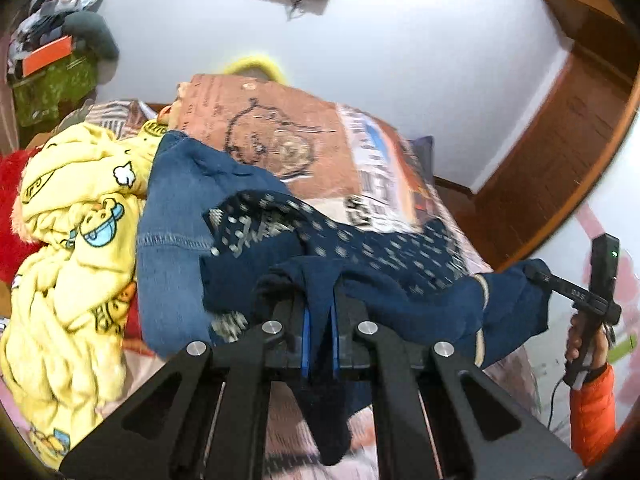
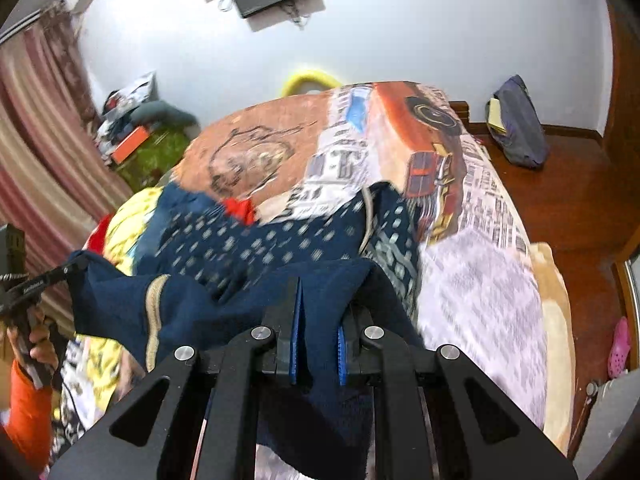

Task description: Fold large clothes

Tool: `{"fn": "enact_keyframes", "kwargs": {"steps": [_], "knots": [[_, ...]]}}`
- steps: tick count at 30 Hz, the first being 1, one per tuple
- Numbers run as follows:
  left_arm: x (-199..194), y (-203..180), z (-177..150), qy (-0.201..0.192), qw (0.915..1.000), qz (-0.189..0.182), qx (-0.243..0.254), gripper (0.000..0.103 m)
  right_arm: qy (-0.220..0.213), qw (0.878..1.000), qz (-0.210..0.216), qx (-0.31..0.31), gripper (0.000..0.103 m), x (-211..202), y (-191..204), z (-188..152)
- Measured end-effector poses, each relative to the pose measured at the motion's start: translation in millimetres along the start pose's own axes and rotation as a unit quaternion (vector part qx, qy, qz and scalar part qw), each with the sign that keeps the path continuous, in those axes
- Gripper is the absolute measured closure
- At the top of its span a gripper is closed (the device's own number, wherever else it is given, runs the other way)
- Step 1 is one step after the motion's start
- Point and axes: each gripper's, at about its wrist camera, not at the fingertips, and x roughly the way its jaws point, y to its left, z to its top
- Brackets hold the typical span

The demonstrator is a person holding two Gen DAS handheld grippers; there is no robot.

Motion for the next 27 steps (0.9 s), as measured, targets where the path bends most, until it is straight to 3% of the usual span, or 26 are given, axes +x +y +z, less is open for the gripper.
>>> {"fn": "enact_keyframes", "kwargs": {"steps": [6, 8, 11, 16, 18, 20, 21, 27], "knots": [[88.5, 38.7, 5.5, 0.058, 0.9958, 0.064, -0.030, 0.094, 0.048, 0.998, -0.012, 0.044, 0.091, 75.8, -36.6, 12.6], [112.1, 47.1, -1.5, 0.072, 0.9933, 0.086, -0.028, 0.087, 0.064, 0.997, -0.015, 0.046, 0.091, 94.4, -41.5, 9.8], [124.2, 51.2, -8.8, 0.069, 0.9929, 0.095, -0.019, 0.083, 0.083, 0.996, -0.029, 0.036, 0.090, 116.7, -43.6, 0.5], [117.6, 39.8, -10.2, 0.074, 0.9914, 0.106, 0.017, 0.080, 0.096, 0.995, -0.037, 0.004, 0.080, 113.9, -38.4, 0.8], [108.5, 33.5, -9.7, 0.080, 0.9905, 0.108, 0.029, 0.071, 0.112, 0.993, -0.048, -0.001, 0.070, 111.0, -37.4, 3.3], [93.0, 27.2, -11.6, 0.076, 0.9910, 0.105, 0.035, 0.049, 0.107, 0.993, -0.058, -0.007, 0.056, 100.0, -34.7, 3.0], [88.0, 25.4, -12.7, 0.070, 0.9916, 0.102, 0.036, 0.046, 0.096, 0.993, -0.063, -0.013, 0.053, 91.0, -31.4, 1.3], [57.6, 19.3, -33.8, 0.071, 0.9935, 0.081, 0.035, 0.046, 0.073, 0.995, -0.061, -0.037, 0.047, 55.1, -17.8, -20.8]]}}
